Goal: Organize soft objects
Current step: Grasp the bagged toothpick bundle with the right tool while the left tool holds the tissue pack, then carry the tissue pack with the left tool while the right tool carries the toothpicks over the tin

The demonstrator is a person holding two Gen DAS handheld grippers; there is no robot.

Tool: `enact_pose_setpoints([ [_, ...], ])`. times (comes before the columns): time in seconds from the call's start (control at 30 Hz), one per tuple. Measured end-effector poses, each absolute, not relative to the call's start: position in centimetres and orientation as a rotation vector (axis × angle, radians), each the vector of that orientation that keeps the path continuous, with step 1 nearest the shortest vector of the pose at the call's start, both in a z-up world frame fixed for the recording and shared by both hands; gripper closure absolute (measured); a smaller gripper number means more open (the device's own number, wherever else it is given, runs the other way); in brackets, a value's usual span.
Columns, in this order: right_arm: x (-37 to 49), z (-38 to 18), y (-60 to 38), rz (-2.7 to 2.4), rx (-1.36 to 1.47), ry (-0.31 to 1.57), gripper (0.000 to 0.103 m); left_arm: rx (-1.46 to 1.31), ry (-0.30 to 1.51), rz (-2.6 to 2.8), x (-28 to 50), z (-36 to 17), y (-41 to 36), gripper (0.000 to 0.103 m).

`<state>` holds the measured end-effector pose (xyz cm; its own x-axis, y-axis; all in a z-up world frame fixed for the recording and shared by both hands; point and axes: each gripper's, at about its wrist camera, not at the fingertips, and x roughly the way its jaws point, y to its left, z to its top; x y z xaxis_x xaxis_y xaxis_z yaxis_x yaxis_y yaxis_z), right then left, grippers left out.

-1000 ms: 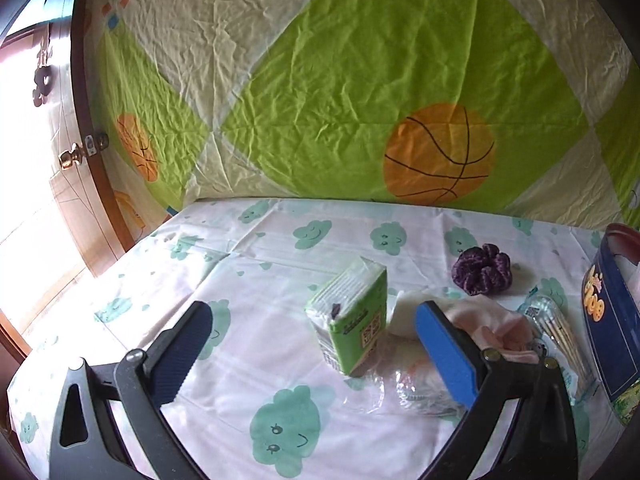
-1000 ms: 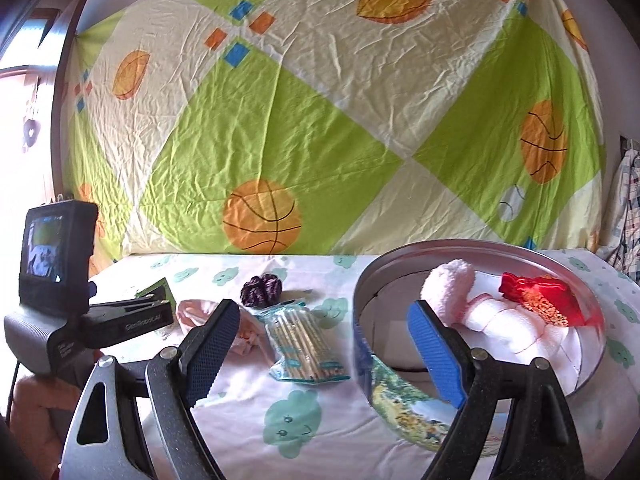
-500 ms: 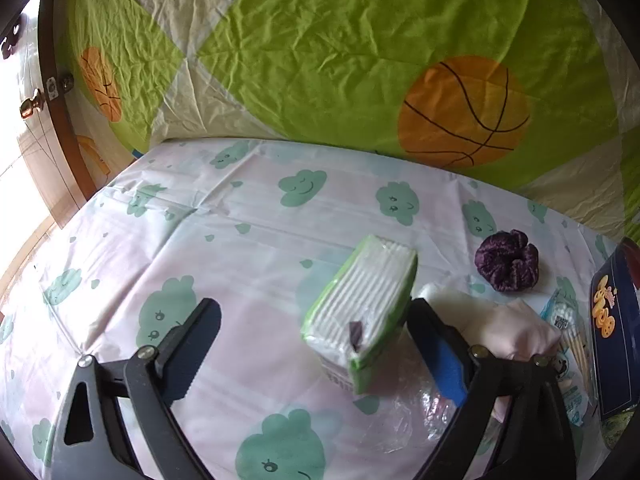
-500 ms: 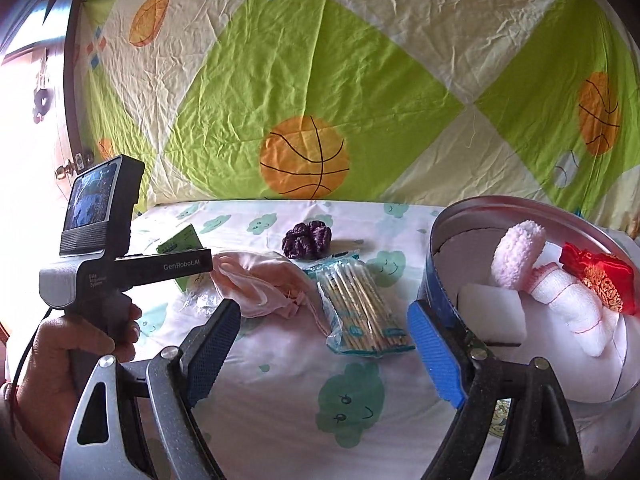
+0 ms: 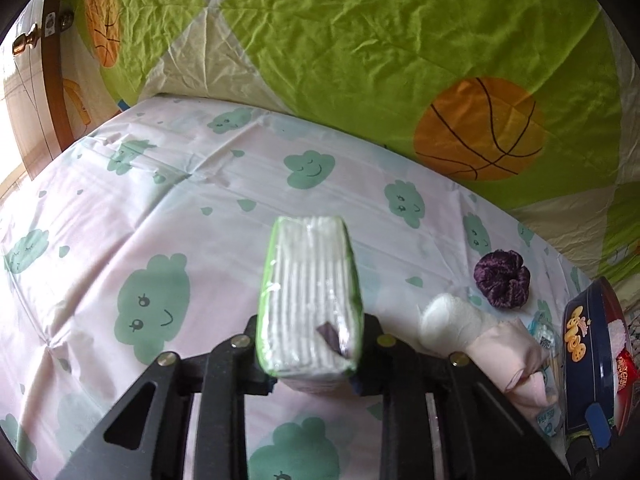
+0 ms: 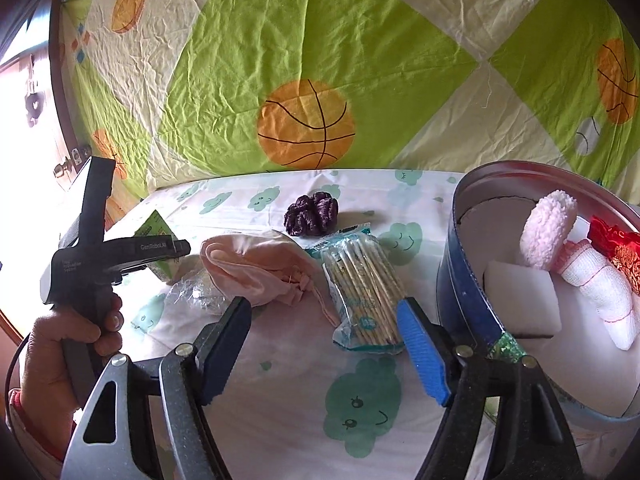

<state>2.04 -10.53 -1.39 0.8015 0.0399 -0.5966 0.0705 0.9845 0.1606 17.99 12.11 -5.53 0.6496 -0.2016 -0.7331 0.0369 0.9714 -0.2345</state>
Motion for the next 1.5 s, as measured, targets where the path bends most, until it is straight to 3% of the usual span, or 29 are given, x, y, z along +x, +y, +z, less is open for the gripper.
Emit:
enact_pose_setpoints([
  [0.1,2.1,-1.3,-10.9,-0.030,0.174,0.633,0.035,-0.203,0.826,-0.122,17.5,-4.8,12.6,0.079],
  [0.53,4.4,-1.6,-12.9,-0.127,0.106,0.685,0.034,-0.183,0.721,-0.114,15.5,-2.1,13.0,0.079],
  [0.83,9.4,-4.2,-11.8,-0.085,0.007,0.888,0.035,-0.181,0.715,-0.114,15.4,-2.0,13.0,0.079],
  [0.9,9.8,-4.4,-12.3,-0.067,0.041,0.902,0.040,-0.176,0.709,-0.114,15.3,-1.9,12.8,0.079],
  [0.93,9.7,-4.4,-12.5,-0.058,0.055,0.903,0.050,-0.173,0.708,-0.115,15.3,-1.9,12.8,0.079],
  [1.1,9.0,-3.9,-12.5,-0.034,0.080,0.870,0.064,-0.161,0.702,-0.107,15.1,-2.0,12.5,0.079],
  [1.5,2.6,-0.3,-13.8,0.023,0.225,0.544,0.065,-0.131,0.543,-0.157,12.7,0.0,11.0,0.079],
])
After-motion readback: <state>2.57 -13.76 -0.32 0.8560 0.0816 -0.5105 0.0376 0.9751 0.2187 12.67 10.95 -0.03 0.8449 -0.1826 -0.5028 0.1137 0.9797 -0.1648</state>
